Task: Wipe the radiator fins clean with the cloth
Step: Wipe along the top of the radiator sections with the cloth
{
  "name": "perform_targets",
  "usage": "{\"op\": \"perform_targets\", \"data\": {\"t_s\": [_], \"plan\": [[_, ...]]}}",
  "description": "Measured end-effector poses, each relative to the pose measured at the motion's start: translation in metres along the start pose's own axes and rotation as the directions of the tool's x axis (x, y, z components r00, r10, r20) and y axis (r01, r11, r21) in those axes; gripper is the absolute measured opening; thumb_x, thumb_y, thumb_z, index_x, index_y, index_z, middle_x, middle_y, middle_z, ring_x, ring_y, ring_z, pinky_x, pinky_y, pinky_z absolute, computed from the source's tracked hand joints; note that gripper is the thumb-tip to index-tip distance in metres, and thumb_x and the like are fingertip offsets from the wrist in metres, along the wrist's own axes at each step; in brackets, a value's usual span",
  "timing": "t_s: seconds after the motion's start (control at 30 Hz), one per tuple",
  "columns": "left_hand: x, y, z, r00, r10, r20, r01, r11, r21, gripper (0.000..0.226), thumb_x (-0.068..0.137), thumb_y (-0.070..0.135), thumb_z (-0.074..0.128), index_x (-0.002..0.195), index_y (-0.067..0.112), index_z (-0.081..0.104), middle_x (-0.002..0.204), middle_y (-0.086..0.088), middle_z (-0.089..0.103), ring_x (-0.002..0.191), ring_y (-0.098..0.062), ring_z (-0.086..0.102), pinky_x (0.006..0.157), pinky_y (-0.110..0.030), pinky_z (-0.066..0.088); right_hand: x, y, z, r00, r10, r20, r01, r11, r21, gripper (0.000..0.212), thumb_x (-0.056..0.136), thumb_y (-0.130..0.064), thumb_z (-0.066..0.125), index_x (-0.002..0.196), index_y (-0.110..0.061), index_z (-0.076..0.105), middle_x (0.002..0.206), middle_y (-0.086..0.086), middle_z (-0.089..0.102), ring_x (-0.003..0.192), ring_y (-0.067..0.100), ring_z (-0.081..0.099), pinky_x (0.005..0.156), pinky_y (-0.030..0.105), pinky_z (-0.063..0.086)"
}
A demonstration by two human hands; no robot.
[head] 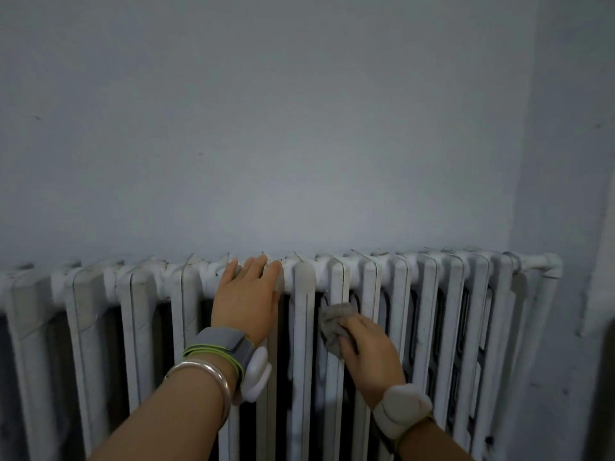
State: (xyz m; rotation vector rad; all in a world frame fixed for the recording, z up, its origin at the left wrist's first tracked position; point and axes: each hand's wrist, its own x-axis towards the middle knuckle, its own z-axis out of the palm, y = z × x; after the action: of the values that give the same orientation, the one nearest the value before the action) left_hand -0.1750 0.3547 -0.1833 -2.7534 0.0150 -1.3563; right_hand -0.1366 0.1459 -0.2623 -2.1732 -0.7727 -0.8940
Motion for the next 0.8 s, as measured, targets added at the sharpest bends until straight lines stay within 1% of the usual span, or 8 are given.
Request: {"op": "perform_targets", "data": {"t_s": [0.07,0.2,0.27,0.33,0.47,0.57,0.7,0.8], "plan": [[0.0,-0.001,0.001,1.0,0.005,-0.004,-0.004,1.0,0.009,0.039,0.082,0.021,0.064,0.121,0.016,0.058,0.128,-0.006,0.059,0.115,-0.025,0.058,0.11,-0.045,0.029,0.007,-0.01,-0.013,0.996,-0.01,-0.091,0.009,1.0,-0.014,0.016,0.088,-0.008,0.059,0.103,-0.014,0.063,0.104,-0.006,0.056,0.099,0.008,0.054,0.08,0.005,0.033],[0.0,-0.001,0.005,0.999,0.017,-0.041,-0.016,1.0,0.022,0.044,0.072,0.019,0.074,0.114,0.016,0.062,0.121,-0.008,0.063,0.106,-0.025,0.064,0.104,-0.048,0.037,0.043,-0.028,-0.035,0.976,0.005,-0.218,0.01,0.997,0.07,0.011,0.088,-0.01,0.06,0.099,-0.013,0.06,0.099,-0.004,0.051,0.089,0.009,0.049,0.076,0.005,0.034],[-0.001,-0.003,0.007,0.998,0.019,-0.051,-0.017,0.999,0.036,0.045,0.069,0.019,0.076,0.111,0.016,0.064,0.117,-0.007,0.065,0.102,-0.024,0.065,0.102,-0.047,0.04,0.07,-0.033,-0.04,0.967,0.004,-0.253,0.012,0.998,0.059,0.009,0.088,-0.009,0.059,0.097,-0.01,0.06,0.094,0.002,0.053,0.086,0.016,0.05,0.069,0.01,0.031],[0.0,-0.004,0.007,0.999,0.026,-0.048,-0.024,0.999,0.042,0.045,0.07,0.02,0.075,0.113,0.016,0.063,0.117,-0.007,0.065,0.103,-0.024,0.064,0.102,-0.046,0.04,0.098,-0.034,-0.04,0.969,0.033,-0.246,-0.029,0.999,0.019,0.012,0.09,-0.013,0.057,0.1,-0.008,0.06,0.095,0.01,0.055,0.087,0.024,0.052,0.068,0.02,0.031],[0.0,-0.005,0.008,0.999,0.038,-0.022,-0.037,0.998,0.046,0.046,0.079,0.023,0.067,0.123,0.016,0.058,0.129,-0.008,0.058,0.117,-0.025,0.058,0.107,-0.047,0.033,0.144,-0.034,-0.036,0.99,0.115,-0.088,-0.129,0.975,-0.179,0.024,0.095,-0.02,0.048,0.109,-0.004,0.06,0.118,0.015,0.048,0.106,0.031,0.047,0.082,0.028,0.038],[0.0,-0.005,0.007,0.999,0.046,-0.026,-0.044,0.997,0.056,0.045,0.077,0.025,0.069,0.121,0.017,0.059,0.127,-0.007,0.06,0.113,-0.025,0.06,0.104,-0.047,0.038,0.164,-0.035,-0.027,0.978,0.181,0.103,-0.133,0.923,-0.361,0.029,0.097,-0.02,0.042,0.118,-0.007,0.058,0.127,0.014,0.047,0.113,0.034,0.045,0.092,0.038,0.043],[0.0,-0.006,0.007,0.998,0.047,-0.034,-0.045,0.997,0.06,0.046,0.076,0.026,0.07,0.12,0.017,0.059,0.125,-0.006,0.061,0.114,-0.024,0.06,0.104,-0.046,0.038,0.171,-0.036,-0.02,0.914,0.227,0.335,-0.118,0.941,-0.317,0.034,0.1,-0.021,0.037,0.124,-0.009,0.057,0.129,0.013,0.057,0.114,0.032,0.053,0.093,0.032,0.043],[-0.001,-0.006,0.008,0.997,0.055,-0.047,-0.052,0.997,0.063,0.047,0.075,0.026,0.07,0.12,0.017,0.059,0.125,-0.007,0.061,0.113,-0.024,0.06,0.104,-0.046,0.038,0.168,-0.035,-0.022,0.914,0.212,0.346,-0.101,0.945,-0.312,0.034,0.1,-0.021,0.036,0.117,-0.005,0.06,0.123,0.014,0.06,0.111,0.031,0.055,0.088,0.03,0.042]]}}
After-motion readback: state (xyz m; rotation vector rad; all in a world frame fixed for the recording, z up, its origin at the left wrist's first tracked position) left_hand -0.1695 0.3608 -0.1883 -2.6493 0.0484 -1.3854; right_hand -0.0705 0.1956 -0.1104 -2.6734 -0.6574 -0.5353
